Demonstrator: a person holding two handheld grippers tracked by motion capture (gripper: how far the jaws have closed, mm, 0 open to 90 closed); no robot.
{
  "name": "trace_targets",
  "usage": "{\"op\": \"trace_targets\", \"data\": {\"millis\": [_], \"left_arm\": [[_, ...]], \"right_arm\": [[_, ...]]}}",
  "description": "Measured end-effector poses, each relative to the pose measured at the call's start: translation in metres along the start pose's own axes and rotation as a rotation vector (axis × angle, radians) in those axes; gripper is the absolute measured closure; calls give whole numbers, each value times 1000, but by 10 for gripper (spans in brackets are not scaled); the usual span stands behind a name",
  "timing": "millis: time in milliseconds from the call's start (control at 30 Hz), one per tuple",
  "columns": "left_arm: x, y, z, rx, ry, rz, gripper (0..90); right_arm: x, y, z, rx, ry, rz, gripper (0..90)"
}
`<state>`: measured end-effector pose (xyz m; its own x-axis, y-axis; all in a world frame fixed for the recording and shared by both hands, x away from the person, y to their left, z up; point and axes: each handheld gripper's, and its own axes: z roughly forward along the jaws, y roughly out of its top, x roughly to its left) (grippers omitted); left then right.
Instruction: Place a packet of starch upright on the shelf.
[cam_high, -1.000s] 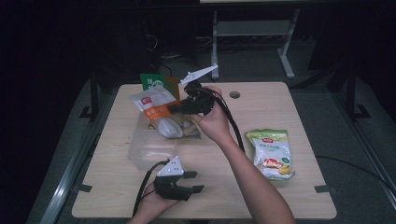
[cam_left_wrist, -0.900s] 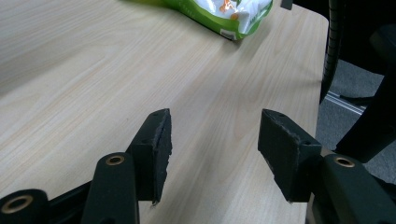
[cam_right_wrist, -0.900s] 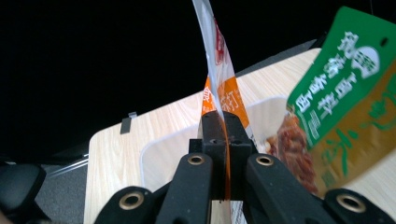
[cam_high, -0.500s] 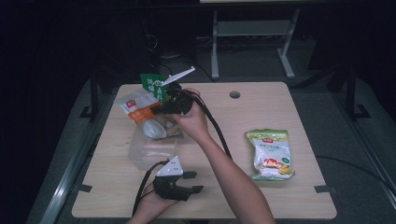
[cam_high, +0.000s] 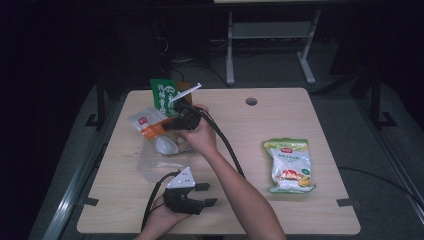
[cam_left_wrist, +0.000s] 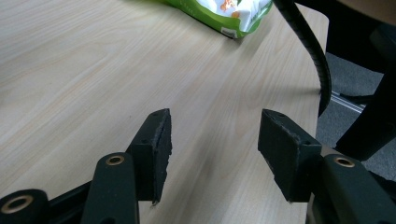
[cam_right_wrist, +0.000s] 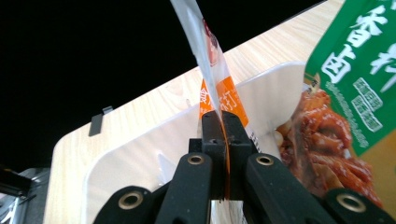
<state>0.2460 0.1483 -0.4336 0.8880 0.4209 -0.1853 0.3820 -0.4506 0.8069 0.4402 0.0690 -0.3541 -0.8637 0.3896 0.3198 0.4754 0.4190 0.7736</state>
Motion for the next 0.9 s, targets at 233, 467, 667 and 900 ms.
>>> {"op": "trace_targets", "data": {"millis": [233, 467, 667, 900], "left_arm": [[0, 0, 1, -1, 0, -1, 436], [0, 0, 1, 1, 1, -3, 431], [0, 0, 1, -1, 2, -1, 430], [0, 0, 1, -3, 1, -1, 430]], "right_arm": [[-2, -1, -6, 38, -7, -3, 892], [5, 12, -3, 190, -77, -77, 817], [7, 17, 11, 285, -75, -69, 753], [-1, 9, 20, 321, -56, -38, 896]]}}
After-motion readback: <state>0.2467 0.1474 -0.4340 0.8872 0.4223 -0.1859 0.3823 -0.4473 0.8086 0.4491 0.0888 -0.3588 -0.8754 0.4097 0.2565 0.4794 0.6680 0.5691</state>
